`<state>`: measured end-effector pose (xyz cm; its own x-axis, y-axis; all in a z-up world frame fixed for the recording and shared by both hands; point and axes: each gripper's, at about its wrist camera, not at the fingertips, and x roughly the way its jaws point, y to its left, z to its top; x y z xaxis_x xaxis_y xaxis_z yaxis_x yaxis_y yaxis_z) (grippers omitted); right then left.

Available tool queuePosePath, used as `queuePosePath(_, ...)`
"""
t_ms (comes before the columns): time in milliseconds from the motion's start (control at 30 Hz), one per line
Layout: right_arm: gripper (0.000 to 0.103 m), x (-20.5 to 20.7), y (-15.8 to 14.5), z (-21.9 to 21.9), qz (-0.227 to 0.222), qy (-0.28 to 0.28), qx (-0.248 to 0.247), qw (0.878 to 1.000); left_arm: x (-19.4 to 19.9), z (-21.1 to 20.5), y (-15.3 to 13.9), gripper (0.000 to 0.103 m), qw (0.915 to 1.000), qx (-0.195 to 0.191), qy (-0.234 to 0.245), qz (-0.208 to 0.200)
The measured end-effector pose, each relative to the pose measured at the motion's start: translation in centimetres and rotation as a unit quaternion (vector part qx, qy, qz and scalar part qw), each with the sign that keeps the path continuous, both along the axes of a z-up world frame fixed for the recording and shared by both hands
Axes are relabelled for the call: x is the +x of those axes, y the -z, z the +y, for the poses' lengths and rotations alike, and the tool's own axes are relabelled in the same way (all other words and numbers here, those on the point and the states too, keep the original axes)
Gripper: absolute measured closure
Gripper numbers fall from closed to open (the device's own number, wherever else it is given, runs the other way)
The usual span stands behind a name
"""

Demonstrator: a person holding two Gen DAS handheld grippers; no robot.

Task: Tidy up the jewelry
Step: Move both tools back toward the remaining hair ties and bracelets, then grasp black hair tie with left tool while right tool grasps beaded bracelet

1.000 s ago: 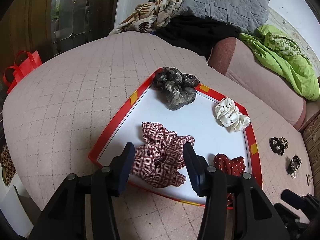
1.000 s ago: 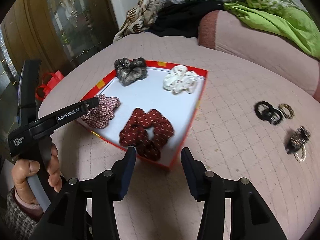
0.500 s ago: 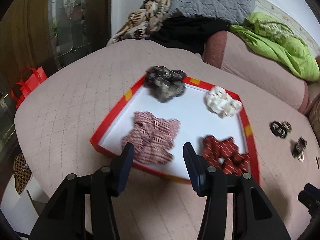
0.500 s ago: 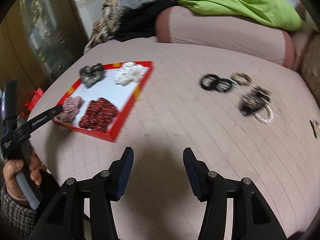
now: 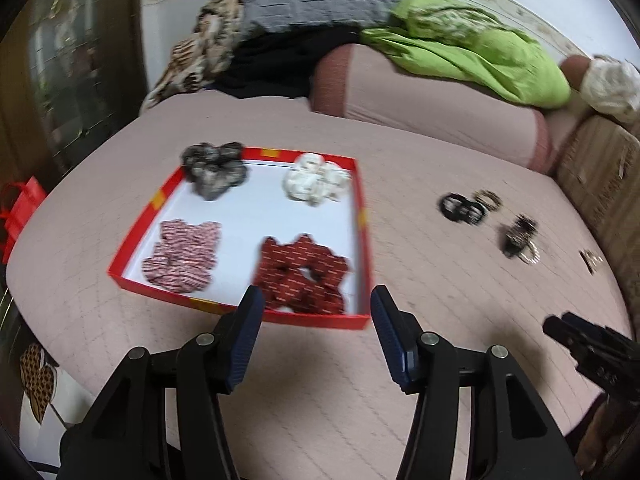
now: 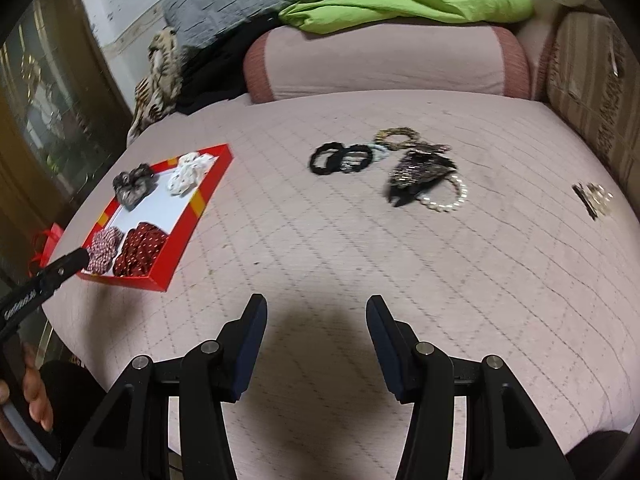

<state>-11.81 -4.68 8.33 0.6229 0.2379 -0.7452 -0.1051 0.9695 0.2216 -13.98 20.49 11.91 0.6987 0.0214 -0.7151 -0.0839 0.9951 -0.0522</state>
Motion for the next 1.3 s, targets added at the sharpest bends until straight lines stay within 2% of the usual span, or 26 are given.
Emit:
queuePosePath(433,0.046,-1.4,1.0,-7.3,0.009,0.078,0.014,0.997,-1.0,-6.9,-0.1,0.049,0.9957,0.058,0.071,0.012)
queuePosePath(667,0.046,-0.9,0.9,-9.2,0.01,0.097,0.001,0.995,0.5,-8.7,-1.3,0.049,0.9939,0.04,0.101,0.019)
queuePosePath(867,0.046,0.7,-0.1,-10.1,0.002,0.091,-0.009,0.996,4.7,-9.9,-3.4,0.049,0.9923,0.026,0.119,0.023)
queuePosePath(1000,0.046,2.1,-0.5,-10.7,-0.001,0.091,0.007,0.996,8.3,-10.3,-3.9,0.049,0.9916,0.017,0.123,0.035)
queuePosePath(1133,0.046,3.6,-0.7,-11.1,-0.002,0.088,0.026,0.996,12.8,-10.8,-3.1,0.049,0.9897,0.011,0.128,0.063)
queuePosePath(1267,0.046,5.6,-1.0,-11.5,-0.004,0.083,0.04,0.996,16.5,-11.6,-1.0,0.062,0.9858,0.01,0.139,0.093)
queuePosePath(1300,0.046,6.3,-1.1,-11.6,-0.003,0.081,0.043,0.996,17.2,-11.8,-0.5,0.062,0.9852,0.008,0.14,0.099)
